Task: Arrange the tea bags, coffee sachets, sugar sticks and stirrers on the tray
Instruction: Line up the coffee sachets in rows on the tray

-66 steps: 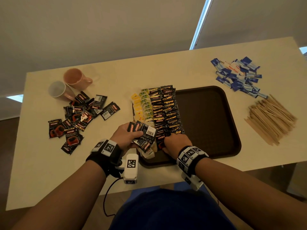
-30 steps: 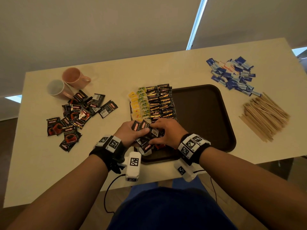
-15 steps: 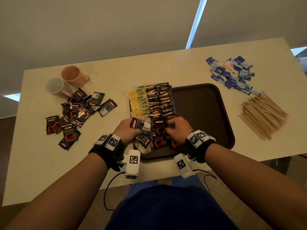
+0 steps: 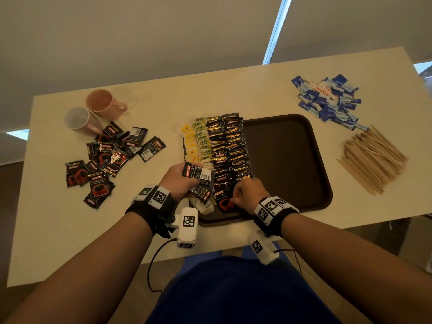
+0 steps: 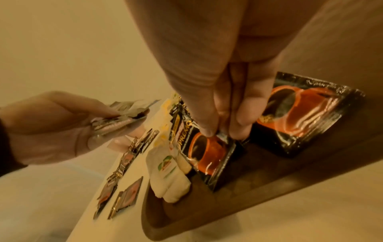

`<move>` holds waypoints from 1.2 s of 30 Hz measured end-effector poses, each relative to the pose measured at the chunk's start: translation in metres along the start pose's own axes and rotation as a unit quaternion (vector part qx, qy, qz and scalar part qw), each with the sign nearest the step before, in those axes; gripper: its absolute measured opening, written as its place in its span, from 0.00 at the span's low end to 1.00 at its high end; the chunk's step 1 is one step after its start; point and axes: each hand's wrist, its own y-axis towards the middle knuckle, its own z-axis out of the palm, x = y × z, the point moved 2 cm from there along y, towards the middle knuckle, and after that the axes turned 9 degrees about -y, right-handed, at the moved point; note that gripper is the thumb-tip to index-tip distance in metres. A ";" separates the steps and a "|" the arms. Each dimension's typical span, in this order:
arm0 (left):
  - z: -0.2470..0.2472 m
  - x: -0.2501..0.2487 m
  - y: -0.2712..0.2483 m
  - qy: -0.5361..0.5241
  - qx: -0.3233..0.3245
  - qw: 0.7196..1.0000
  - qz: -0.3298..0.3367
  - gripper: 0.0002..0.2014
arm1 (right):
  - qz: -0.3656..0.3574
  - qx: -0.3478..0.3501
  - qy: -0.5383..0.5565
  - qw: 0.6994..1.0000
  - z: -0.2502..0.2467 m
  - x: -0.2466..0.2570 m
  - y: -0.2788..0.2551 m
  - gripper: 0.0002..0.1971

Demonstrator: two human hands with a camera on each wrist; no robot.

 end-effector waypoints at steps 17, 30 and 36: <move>-0.003 -0.001 0.001 0.028 0.014 0.999 0.011 0.21 | -0.031 -0.060 -0.035 0.997 -0.031 0.016 -0.003 0.14; 0.010 -0.010 -0.001 0.105 0.076 0.989 0.074 0.19 | -0.143 -0.075 0.067 0.985 -0.054 0.050 0.001 0.17; 0.008 -0.007 0.002 0.094 0.029 0.991 0.085 0.17 | -0.081 -0.083 0.128 0.985 -0.054 0.029 0.003 0.06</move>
